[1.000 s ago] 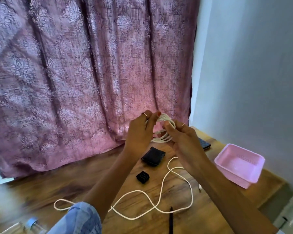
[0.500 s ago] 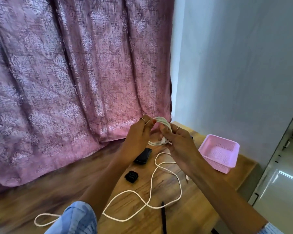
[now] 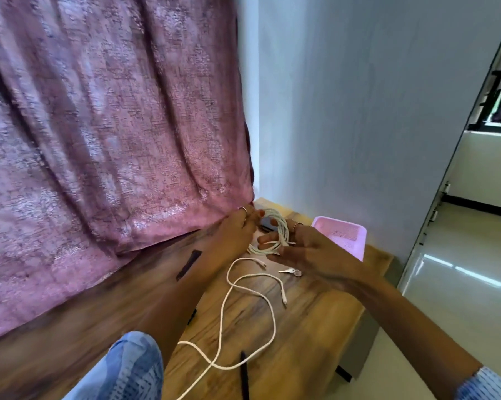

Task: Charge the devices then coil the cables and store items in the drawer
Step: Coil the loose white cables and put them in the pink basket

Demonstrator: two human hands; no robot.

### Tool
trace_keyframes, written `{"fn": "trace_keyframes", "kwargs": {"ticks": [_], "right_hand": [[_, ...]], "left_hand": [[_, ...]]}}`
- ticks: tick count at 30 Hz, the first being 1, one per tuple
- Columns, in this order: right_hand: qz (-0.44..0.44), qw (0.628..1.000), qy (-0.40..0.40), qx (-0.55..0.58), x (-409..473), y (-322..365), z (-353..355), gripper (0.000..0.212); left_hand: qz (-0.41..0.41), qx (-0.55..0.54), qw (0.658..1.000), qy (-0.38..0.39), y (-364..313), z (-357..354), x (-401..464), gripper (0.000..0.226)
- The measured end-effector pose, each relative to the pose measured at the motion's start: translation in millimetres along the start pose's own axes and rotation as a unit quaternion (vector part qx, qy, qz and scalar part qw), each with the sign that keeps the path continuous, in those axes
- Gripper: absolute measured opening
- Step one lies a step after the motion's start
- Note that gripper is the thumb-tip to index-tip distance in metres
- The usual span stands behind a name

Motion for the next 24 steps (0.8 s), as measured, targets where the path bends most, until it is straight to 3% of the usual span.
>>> {"fn": "trace_keyframes", "kwargs": {"ticks": [4,8,10,13,16,21,24], "right_hand": [[-0.051,0.98,0.032,0.189,-5.3,-16.7,46.9,0.042],[-0.075,0.961,0.051,0.262,-4.4,-32.9,107.2,0.046],[-0.08,0.96,-0.003,0.269,1.3,-41.1,149.7,0.042],[-0.105,0.969,-0.169,0.149,9.4,-56.6,229.5,0.033],[-0.159,0.956,-0.244,0.02,15.2,-74.3,286.6,0.023],[-0.239,0.93,-0.263,-0.091,40.3,-104.6,334.8,0.02],[-0.292,0.913,-0.241,-0.155,61.4,-127.9,347.4,0.018]], "left_hand": [[0.026,-0.053,0.993,0.098,5.4,-49.5,24.1,0.031],[0.078,-0.193,0.958,0.197,0.7,-115.4,51.1,0.044],[0.112,-0.239,0.942,0.207,-4.9,-147.8,67.4,0.048],[0.179,-0.238,0.937,0.185,-1.7,-186.8,87.8,0.032],[0.215,-0.234,0.927,0.198,3.5,-232.6,102.4,0.025],[0.273,-0.166,0.936,0.145,21.6,-268.3,129.2,0.018],[0.267,-0.048,0.952,0.141,30.0,-276.5,138.3,0.022]]}}
Point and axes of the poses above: each hand's wrist, its own x-axis towards the middle knuckle, its own z-axis out of the back of the hand, y = z × x, the point moved 10 cm from there along x, towards the middle knuckle, and after that the axes turned 14 degrees about x, right-handed, at the moved point
